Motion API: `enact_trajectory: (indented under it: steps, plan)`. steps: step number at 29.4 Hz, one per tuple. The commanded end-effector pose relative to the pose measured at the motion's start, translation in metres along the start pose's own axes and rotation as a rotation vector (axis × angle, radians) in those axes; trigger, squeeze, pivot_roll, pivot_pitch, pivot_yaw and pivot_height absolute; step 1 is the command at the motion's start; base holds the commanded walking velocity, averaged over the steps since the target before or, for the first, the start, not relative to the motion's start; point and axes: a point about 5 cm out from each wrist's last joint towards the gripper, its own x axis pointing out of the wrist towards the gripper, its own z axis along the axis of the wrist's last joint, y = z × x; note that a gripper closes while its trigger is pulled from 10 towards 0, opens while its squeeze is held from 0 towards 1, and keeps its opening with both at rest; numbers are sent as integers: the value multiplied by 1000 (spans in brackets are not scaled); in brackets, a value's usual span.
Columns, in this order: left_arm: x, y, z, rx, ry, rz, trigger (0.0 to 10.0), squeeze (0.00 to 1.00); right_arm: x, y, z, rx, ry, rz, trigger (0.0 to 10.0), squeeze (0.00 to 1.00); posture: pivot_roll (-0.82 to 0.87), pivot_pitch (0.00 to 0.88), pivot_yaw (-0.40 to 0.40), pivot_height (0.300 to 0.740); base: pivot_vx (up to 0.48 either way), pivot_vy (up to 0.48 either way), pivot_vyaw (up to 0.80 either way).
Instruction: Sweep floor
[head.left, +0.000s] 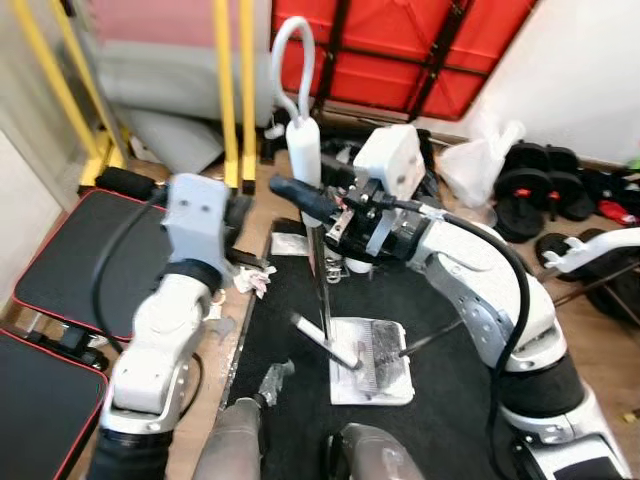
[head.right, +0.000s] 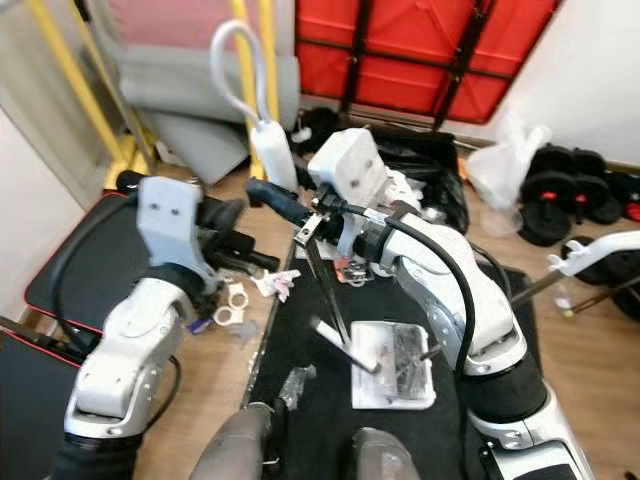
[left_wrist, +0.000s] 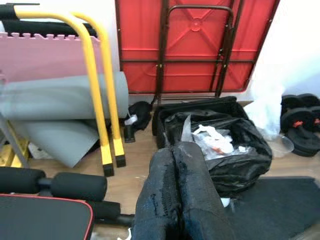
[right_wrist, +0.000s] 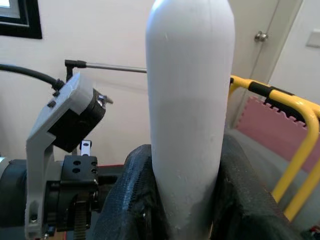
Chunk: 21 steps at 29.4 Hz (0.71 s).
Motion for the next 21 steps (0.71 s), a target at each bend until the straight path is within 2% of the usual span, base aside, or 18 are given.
enact_trajectory:
  steps: [1,10,14,21]
  plan:
    - [-1,-9,-4,-15,12,-78,10000,0,-2,3,5,-12,-25,18,10000,0,-83,128,-132,740,0,0,0]
    - [-2,-12,-4,-20,14,-92,10000,0,-3,8,4,-2,-21,56,10000,0,-83,131,-130,740,0,0,0]
    - [-2,-11,-5,-20,17,-95,10000,0,-5,13,2,-5,-3,113,10000,0,-81,131,-130,740,0,0,800]
    - [-3,-12,-7,-18,21,-103,10000,0,-6,15,2,6,-2,130,10000,0,-82,133,-127,740,0,0,800]
